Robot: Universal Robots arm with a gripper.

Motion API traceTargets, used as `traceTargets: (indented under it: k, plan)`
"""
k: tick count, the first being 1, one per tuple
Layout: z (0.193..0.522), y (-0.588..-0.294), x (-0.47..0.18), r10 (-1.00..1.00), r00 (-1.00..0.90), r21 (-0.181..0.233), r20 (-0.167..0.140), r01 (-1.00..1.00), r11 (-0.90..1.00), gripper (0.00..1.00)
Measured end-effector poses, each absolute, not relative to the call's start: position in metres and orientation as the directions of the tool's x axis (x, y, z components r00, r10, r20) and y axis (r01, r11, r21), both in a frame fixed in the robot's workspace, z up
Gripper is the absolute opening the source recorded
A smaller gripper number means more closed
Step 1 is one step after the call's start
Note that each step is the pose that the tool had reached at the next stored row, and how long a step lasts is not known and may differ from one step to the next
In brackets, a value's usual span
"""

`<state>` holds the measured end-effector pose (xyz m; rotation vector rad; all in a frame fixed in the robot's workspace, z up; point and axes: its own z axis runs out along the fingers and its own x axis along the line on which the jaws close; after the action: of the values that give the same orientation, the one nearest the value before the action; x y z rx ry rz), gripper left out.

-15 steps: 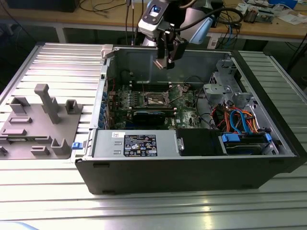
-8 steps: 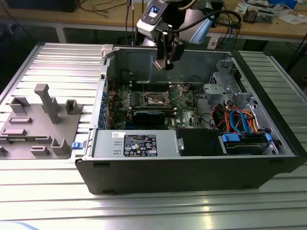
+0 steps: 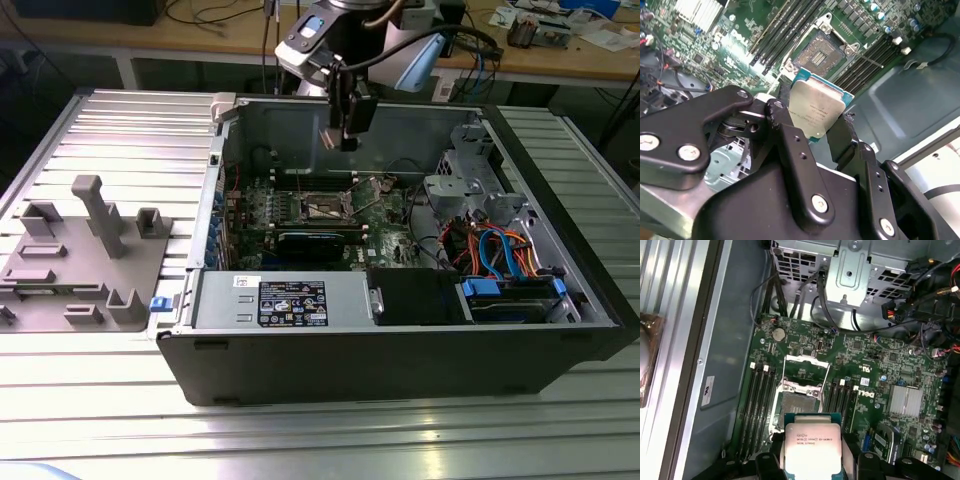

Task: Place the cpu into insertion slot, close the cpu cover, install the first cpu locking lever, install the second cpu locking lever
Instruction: 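Place the cpu into insertion slot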

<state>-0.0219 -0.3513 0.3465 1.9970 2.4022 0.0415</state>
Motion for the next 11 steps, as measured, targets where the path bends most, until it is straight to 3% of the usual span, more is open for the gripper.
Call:
traceTargets:
  k: [11]
  plan:
    - [0.3401, -0.3513, -0.0219, 0.997, -0.077, 0.017, 0.005, 0.997, 0.077, 0.54]
